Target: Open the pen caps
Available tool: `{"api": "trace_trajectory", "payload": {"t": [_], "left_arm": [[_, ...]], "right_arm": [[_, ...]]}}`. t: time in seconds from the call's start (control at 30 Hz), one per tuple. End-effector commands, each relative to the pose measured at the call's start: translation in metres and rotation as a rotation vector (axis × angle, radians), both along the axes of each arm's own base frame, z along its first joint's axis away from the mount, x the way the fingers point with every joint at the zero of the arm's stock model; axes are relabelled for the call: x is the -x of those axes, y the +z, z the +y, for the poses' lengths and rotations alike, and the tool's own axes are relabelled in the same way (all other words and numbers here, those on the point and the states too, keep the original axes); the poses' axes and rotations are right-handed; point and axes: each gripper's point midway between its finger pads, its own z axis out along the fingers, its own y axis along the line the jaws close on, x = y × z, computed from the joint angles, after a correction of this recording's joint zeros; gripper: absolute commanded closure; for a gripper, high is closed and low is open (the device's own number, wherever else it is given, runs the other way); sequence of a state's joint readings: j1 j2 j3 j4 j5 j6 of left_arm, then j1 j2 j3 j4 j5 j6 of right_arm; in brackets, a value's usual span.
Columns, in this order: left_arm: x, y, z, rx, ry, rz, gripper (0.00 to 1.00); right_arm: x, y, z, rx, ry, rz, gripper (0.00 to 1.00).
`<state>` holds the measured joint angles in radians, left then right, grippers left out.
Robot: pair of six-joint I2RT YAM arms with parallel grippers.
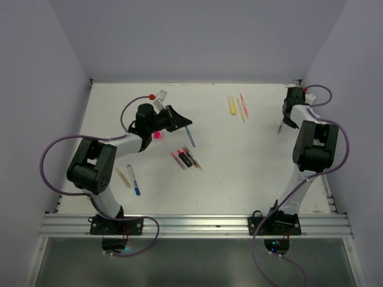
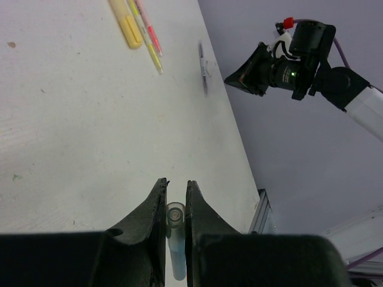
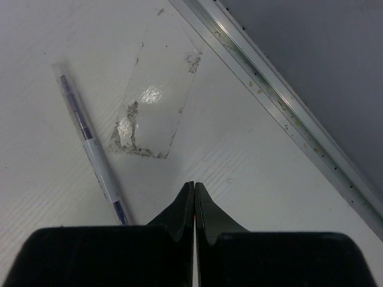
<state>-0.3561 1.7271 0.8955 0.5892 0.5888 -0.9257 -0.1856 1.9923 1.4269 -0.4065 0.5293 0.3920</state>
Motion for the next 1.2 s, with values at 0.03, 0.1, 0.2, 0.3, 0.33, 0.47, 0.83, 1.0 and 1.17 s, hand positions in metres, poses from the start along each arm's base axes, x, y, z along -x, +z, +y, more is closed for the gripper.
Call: {"api": "trace_trajectory", "payload": {"t": [0.03, 0.1, 0.2, 0.3, 0.33, 0.47, 0.83, 1.0, 1.17], "left_arm": [[0.004, 0.032, -0.010, 0.053, -0.042, -0.093, 1.00], [0.005, 0.032, -0.012, 0.053, -0.048, -0.093, 1.00], [0.002, 0.029, -0.015, 0.040, -0.052, -0.098, 1.00], [-0.004, 0.026, -0.019, 0.022, -0.072, -0.108, 1.00], [-0.005, 0.018, -0.020, -0.003, -0.083, -0.105, 1.00], [-0.014, 0.018, -0.023, -0.037, -0.099, -0.121, 1.00], [-0.027, 0.022, -0.018, -0.047, -0.066, -0.101, 1.00], [-0.025, 0.025, -0.017, -0.024, -0.071, -0.087, 1.00], [-0.023, 0.023, -0.018, 0.011, -0.078, -0.062, 1.00]], "right_arm": [[-0.023, 0.022, -0.006, 0.031, 0.004, -0.061, 1.00], [-0.023, 0.020, -0.005, 0.028, 0.005, -0.048, 1.00], [-0.022, 0.029, 0.024, 0.044, 0.080, -0.044, 1.00], [-0.024, 0.077, 0.088, 0.162, 0.216, -0.097, 1.00], [-0.021, 0.095, 0.107, 0.172, 0.263, -0.119, 1.00], [-0.010, 0.120, 0.215, -0.018, 0.577, -0.227, 0.32], [0.055, 0.109, 0.406, -0.497, 1.276, -0.280, 0.01], [0.083, 0.116, 0.451, -0.664, 1.428, -0.346, 0.15], [0.096, 0.117, 0.459, -0.703, 1.459, -0.392, 0.26]]}}
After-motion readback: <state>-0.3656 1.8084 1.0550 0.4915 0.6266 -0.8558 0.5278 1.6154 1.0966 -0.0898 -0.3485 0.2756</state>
